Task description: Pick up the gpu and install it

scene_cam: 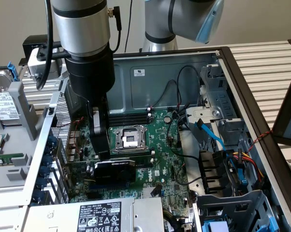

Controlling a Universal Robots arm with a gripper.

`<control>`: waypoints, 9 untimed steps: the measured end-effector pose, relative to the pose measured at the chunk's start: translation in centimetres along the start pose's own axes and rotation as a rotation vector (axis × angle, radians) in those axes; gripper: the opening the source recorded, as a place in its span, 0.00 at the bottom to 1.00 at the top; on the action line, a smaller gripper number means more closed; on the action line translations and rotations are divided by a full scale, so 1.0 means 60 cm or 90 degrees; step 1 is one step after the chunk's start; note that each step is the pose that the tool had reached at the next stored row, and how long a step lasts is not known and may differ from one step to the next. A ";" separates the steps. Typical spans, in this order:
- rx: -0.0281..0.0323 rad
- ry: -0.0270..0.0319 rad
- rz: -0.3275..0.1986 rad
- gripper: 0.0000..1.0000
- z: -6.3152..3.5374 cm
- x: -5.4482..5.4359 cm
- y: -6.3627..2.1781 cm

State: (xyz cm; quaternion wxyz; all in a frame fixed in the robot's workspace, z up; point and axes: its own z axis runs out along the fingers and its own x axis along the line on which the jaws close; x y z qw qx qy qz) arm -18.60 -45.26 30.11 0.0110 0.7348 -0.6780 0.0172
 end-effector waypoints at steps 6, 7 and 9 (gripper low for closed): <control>0.0000 0.0000 0.000 0.35 0.000 0.000 0.000; 0.0000 0.0000 0.000 0.29 0.000 0.000 0.000; 0.0000 0.0000 0.000 0.22 0.000 0.000 0.000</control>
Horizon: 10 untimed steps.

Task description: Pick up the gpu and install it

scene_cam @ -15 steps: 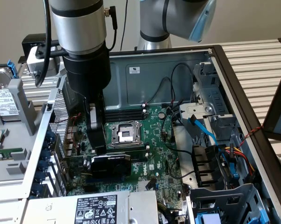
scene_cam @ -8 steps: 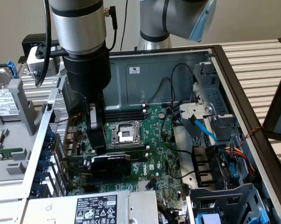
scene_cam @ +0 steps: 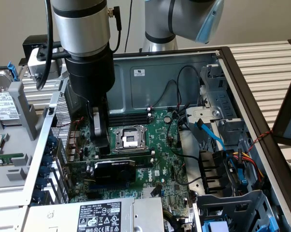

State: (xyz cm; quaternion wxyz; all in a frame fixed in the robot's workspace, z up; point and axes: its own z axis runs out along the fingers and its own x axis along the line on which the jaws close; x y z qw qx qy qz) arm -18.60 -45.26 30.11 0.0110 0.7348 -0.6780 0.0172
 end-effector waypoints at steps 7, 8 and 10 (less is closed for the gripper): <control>-0.0001 0.0001 0.000 0.11 0.000 -0.001 0.006; 0.0000 0.0000 0.000 0.11 0.000 -0.001 0.010; -0.0003 0.0000 0.000 0.11 0.000 -0.001 0.014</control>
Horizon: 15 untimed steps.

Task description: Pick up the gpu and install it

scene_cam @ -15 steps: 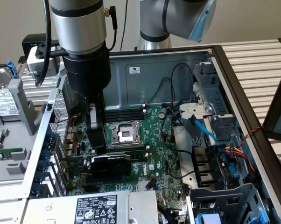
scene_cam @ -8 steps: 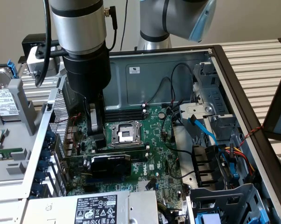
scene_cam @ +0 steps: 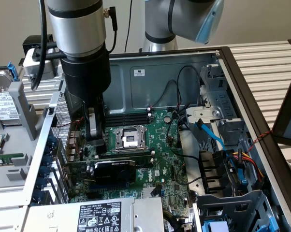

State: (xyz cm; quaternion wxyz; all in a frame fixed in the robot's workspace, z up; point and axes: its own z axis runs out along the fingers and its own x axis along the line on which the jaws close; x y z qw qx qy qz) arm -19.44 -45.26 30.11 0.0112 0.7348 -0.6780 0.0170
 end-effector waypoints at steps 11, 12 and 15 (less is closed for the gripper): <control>-0.0021 -0.0119 0.000 0.11 0.015 -0.001 0.009; -0.0029 -0.0133 0.000 0.11 0.016 -0.001 0.009; -0.0105 -0.0156 0.000 0.11 0.019 -0.002 0.009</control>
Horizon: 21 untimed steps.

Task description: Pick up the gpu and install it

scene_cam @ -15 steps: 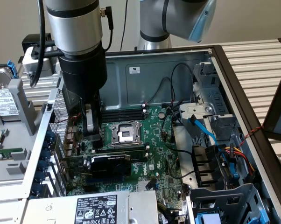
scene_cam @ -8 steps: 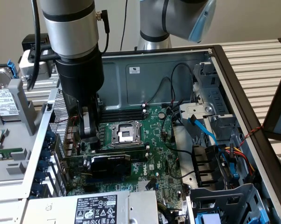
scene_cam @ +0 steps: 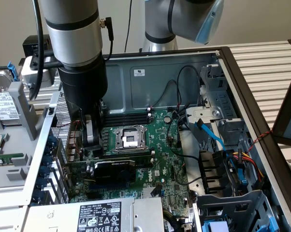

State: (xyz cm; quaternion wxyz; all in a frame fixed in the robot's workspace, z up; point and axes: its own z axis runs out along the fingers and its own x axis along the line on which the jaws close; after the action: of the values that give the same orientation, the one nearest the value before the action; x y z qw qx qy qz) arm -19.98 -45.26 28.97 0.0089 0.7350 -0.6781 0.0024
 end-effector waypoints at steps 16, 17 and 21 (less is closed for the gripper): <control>-0.0024 -0.0065 0.000 0.11 0.018 -0.001 0.012; -0.0022 -0.0064 0.000 0.11 0.018 -0.001 0.012; 0.0014 -0.0063 0.000 0.11 0.021 -0.001 0.013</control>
State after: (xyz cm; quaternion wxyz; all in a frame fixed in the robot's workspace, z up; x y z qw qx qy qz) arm -20.75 -45.26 27.74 0.0048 0.7350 -0.6781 -0.0004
